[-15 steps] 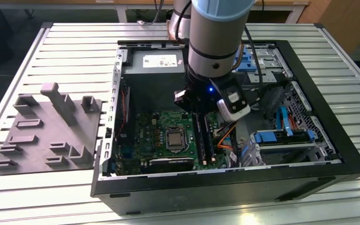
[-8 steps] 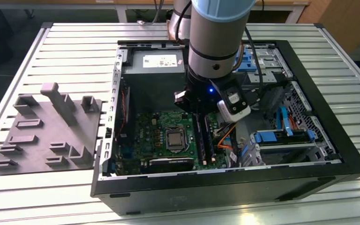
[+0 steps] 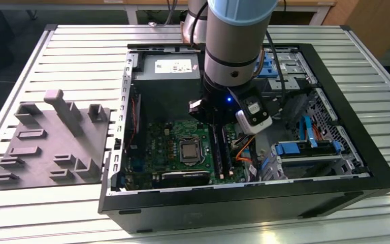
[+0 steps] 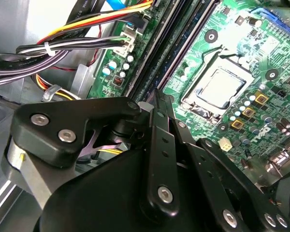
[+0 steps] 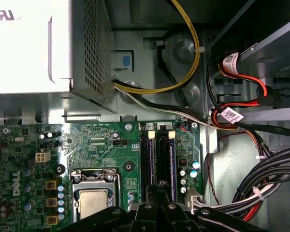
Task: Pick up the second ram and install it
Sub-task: 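Press down the second ram until it locks into place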
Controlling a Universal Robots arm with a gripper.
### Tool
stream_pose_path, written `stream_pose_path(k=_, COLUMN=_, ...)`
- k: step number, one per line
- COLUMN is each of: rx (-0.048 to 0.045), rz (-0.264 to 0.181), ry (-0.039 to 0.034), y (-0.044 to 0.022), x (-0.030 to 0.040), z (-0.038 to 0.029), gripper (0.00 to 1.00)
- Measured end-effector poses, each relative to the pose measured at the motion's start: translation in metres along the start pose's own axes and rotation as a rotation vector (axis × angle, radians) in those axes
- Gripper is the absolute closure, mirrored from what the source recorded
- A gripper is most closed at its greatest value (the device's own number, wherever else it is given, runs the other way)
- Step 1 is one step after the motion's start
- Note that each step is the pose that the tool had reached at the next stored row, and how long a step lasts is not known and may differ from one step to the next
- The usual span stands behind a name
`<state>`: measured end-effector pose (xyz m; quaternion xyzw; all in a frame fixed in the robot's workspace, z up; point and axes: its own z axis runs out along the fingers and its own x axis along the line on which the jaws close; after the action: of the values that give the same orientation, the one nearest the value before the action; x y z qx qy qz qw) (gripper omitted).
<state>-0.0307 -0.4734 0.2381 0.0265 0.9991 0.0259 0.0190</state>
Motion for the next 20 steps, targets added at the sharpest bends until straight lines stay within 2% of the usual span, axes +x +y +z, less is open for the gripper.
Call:
stream_pose_path(k=1, rx=0.0001, rz=0.0, ry=0.0, y=-0.002, x=-0.0001, z=-0.0001, gripper=0.89)
stream_pose_path(k=20, rx=0.0, rz=0.0, ry=0.0, y=-0.0078, x=-0.0004, z=-0.0004, gripper=0.89)
